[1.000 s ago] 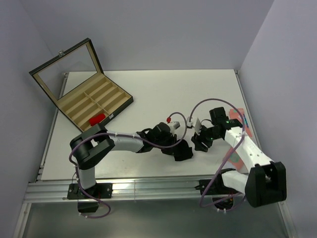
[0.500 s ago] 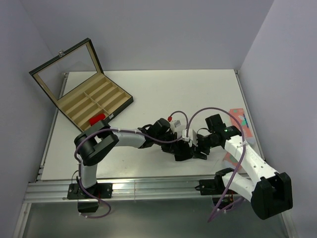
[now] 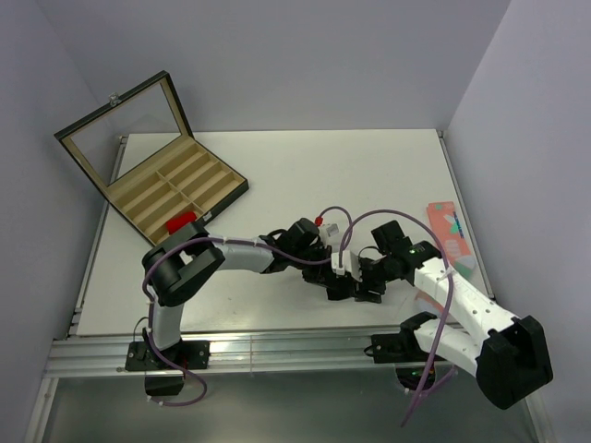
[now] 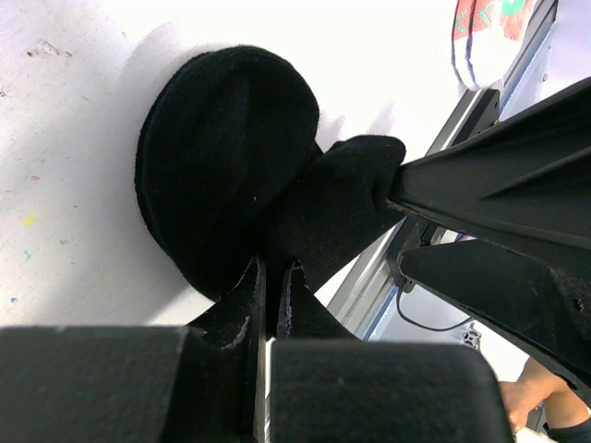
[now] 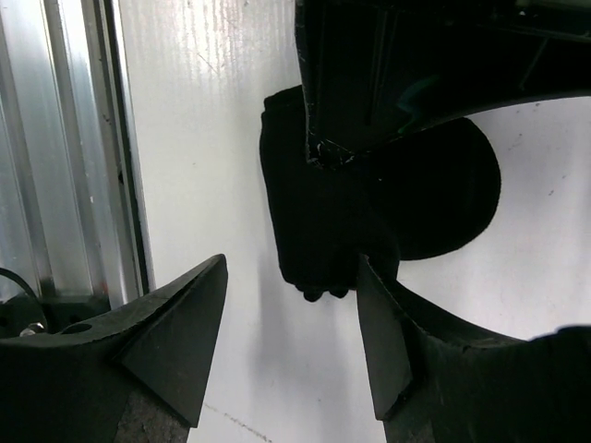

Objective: Roll the socks
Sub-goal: Roll the sock at the center of the board.

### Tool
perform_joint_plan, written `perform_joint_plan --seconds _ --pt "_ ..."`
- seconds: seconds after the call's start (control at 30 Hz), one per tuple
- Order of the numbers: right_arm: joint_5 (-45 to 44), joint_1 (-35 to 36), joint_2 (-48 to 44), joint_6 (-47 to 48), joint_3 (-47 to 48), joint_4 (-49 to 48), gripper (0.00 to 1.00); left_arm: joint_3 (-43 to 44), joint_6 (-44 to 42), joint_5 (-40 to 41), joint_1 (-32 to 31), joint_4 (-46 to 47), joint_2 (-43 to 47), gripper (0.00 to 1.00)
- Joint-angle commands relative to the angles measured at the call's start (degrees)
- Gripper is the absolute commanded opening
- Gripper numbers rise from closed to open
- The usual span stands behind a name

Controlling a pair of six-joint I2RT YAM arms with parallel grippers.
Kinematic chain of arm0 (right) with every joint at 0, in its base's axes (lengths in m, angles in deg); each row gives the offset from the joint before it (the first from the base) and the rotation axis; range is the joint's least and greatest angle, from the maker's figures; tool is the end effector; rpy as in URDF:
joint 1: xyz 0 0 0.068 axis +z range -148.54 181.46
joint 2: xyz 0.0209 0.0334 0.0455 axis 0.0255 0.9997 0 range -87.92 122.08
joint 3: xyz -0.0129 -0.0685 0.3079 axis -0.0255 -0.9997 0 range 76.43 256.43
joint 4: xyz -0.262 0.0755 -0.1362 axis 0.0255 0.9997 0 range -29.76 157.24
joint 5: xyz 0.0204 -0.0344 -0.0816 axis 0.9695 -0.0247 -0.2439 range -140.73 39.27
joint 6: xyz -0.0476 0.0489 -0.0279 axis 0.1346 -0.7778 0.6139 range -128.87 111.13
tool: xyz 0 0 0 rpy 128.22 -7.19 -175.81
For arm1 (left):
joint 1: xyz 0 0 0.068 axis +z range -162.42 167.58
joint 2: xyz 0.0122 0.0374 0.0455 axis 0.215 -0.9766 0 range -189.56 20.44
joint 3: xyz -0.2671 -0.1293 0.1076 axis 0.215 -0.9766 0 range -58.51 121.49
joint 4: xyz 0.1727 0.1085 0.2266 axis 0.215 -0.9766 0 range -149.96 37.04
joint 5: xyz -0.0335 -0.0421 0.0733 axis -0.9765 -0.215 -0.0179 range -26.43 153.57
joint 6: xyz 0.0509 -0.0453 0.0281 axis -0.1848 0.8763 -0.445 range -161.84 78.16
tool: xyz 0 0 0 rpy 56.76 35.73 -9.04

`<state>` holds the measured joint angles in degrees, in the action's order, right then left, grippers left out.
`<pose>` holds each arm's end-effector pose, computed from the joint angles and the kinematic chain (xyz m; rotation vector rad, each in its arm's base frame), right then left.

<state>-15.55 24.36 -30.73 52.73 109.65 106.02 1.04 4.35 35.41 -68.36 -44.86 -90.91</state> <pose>0.1577 0.1052 0.1925 -1.8189 1.7879 0.6110 0.2289 -0.3907 0.1203 0.5161 2.6563 -1.3190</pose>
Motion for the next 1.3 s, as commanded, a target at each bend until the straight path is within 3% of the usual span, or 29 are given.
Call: perform_joint_plan --seconds 0.0,0.67,0.73,1.07,1.27 --pt "-1.1 0.7 -1.5 -0.6 -0.4 -2.8 0.65 -2.3 -2.9 3.7 -0.6 -10.6 -4.7 0.00" --pt "-3.4 1.5 6.6 -1.8 -1.3 -6.9 0.64 -2.9 -2.3 0.1 0.5 -8.5 -5.2 0.00" --pt "-3.5 1.5 7.8 -2.2 -0.7 -6.6 0.64 -3.7 -1.3 -1.5 0.8 -4.9 -5.0 0.00" --pt "-3.5 1.4 16.8 -7.3 4.1 -6.1 0.46 -8.2 5.1 -4.8 1.2 3.8 -4.2 0.00" --pt "-4.2 0.6 21.1 -10.4 6.4 -5.7 0.32 -14.7 15.6 -5.6 1.3 16.7 -3.7 0.00"
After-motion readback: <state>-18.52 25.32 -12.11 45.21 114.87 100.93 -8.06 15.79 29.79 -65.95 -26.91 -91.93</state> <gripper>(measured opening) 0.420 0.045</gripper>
